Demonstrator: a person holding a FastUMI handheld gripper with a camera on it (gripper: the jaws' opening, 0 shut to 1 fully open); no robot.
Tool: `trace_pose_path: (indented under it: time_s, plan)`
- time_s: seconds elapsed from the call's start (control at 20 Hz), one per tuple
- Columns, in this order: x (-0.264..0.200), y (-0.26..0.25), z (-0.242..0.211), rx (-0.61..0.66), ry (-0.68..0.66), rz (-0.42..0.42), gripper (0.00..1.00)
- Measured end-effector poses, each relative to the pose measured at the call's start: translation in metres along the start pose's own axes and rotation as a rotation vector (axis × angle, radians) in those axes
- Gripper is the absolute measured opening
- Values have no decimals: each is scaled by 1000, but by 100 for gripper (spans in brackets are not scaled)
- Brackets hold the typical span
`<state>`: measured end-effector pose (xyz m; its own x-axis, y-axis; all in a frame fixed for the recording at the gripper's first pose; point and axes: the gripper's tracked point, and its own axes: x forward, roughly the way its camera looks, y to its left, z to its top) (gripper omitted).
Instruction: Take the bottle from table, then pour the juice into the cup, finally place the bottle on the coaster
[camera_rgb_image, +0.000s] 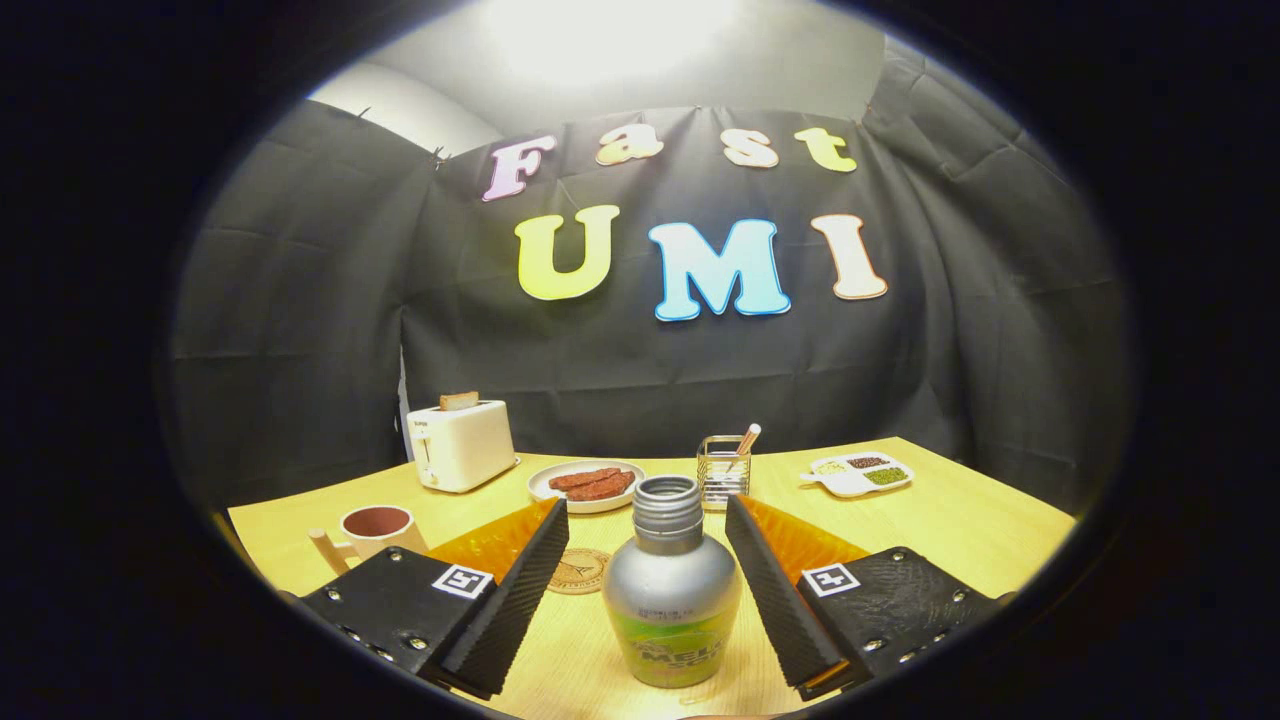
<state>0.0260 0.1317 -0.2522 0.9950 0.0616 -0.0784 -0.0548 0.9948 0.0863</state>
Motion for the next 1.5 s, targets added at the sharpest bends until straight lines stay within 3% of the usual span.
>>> trace_pose_path:
  time_s: [0.45, 0.95, 1.0, 1.05, 1.5]
  plan:
    - [17, -10, -39, 60, 40, -58, 97]
    - [26, -5, -53, 69, 46, -37, 96]
    - [26, -5, -53, 65, 43, -26, 85]
    - [27, -1, -54, 61, 46, -13, 85]
    - [39, 35, -27, -186, 31, -4, 82]
